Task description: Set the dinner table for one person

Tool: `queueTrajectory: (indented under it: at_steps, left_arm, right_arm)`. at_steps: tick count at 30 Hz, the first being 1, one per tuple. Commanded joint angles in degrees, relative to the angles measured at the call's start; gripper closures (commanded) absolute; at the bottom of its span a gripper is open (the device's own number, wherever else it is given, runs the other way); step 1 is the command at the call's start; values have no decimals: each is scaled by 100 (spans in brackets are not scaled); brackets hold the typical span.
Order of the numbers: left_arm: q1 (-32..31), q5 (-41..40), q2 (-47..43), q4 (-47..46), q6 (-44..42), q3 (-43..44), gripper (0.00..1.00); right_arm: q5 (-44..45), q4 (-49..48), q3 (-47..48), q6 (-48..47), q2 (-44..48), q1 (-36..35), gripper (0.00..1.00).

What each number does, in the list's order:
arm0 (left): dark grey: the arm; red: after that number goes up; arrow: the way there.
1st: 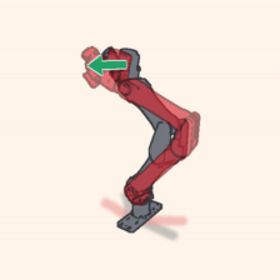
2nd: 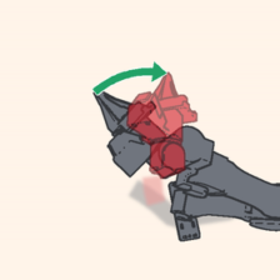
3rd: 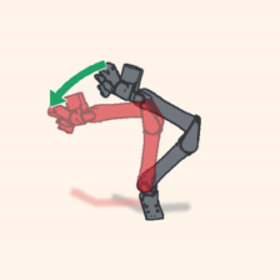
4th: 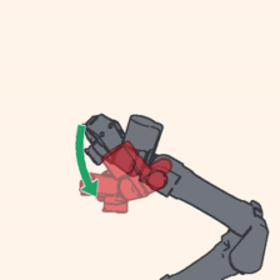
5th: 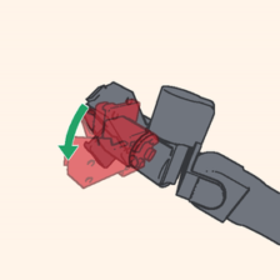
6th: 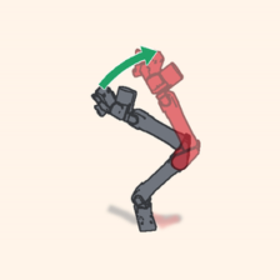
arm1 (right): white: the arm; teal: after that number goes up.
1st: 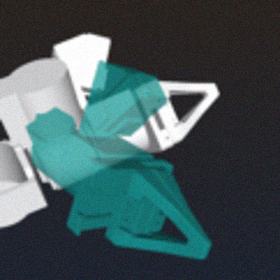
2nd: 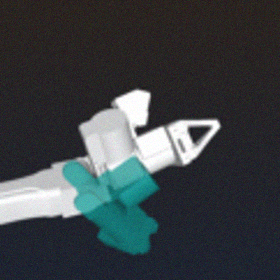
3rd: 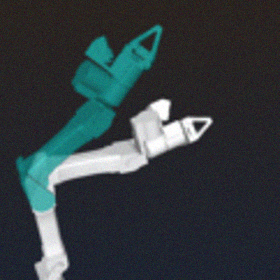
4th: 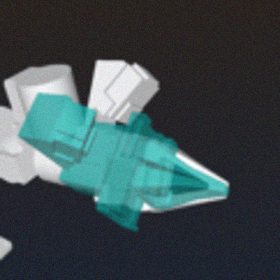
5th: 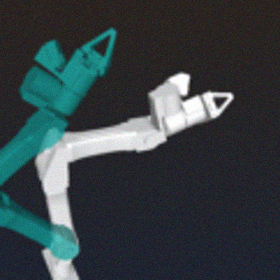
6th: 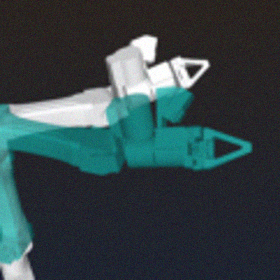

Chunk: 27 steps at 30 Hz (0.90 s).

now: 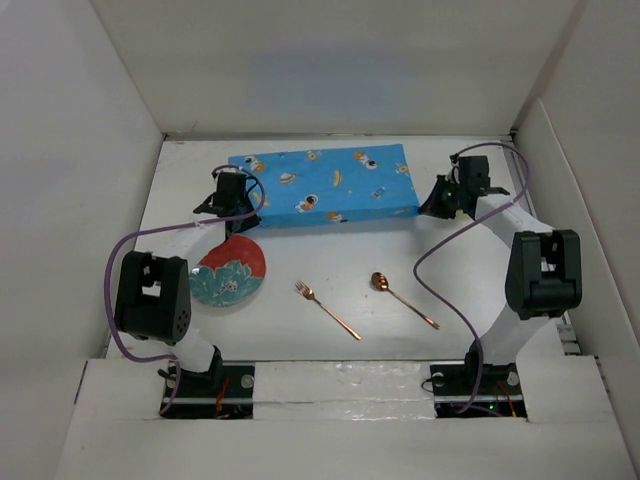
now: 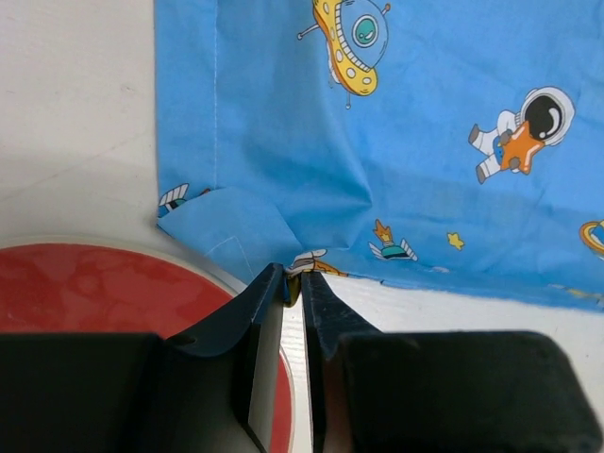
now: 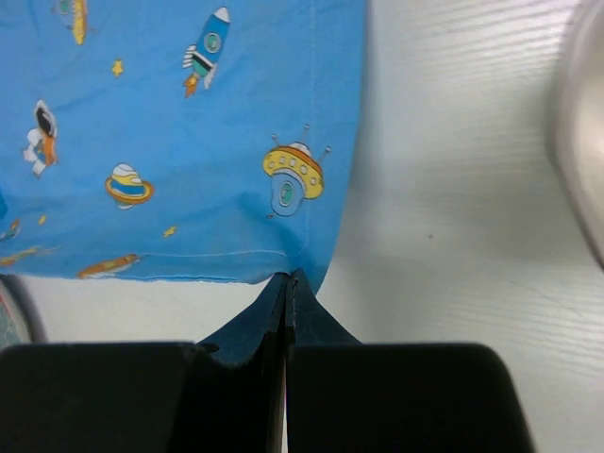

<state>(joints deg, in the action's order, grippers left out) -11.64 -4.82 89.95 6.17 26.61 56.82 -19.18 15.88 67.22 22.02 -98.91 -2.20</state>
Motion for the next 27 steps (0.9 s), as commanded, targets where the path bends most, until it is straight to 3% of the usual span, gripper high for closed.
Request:
queueTrajectory:
  at_steps: [1, 10, 12, 14, 16, 19, 22, 27]
  left_arm:
    - [13, 227, 83, 322, -139, 303, 89]
    - [13, 227, -223, 682, -261, 172, 95]
    - [13, 358, -259, 788, -288, 181, 91]
    - [13, 438, -338, 929, -367, 172, 77]
    - [13, 447, -512, 1043, -385, 163, 64]
    - [13, 438, -811, 1131, -367, 259, 56]
    - [13, 368, -1057, 1263, -332, 488, 57]
    - [13, 114, -1514, 1439, -227, 673, 62]
  right_arm:
    - [485, 213, -156, -128, 311, 53, 100]
    - [625, 469, -859, -49, 689, 53, 100]
    - [810, 521, -991, -40, 794, 53, 100]
    - [950, 565, -1009, -31, 873, 53, 97]
    - [960, 592, -983, -31, 917, 53, 87]
    - [1048, 662, -869, -22, 1005, 53, 72]
    - [1039, 872, -676, -75, 1111, -17, 55]
    - [1276, 1223, -211, -128, 1496, -447, 47]
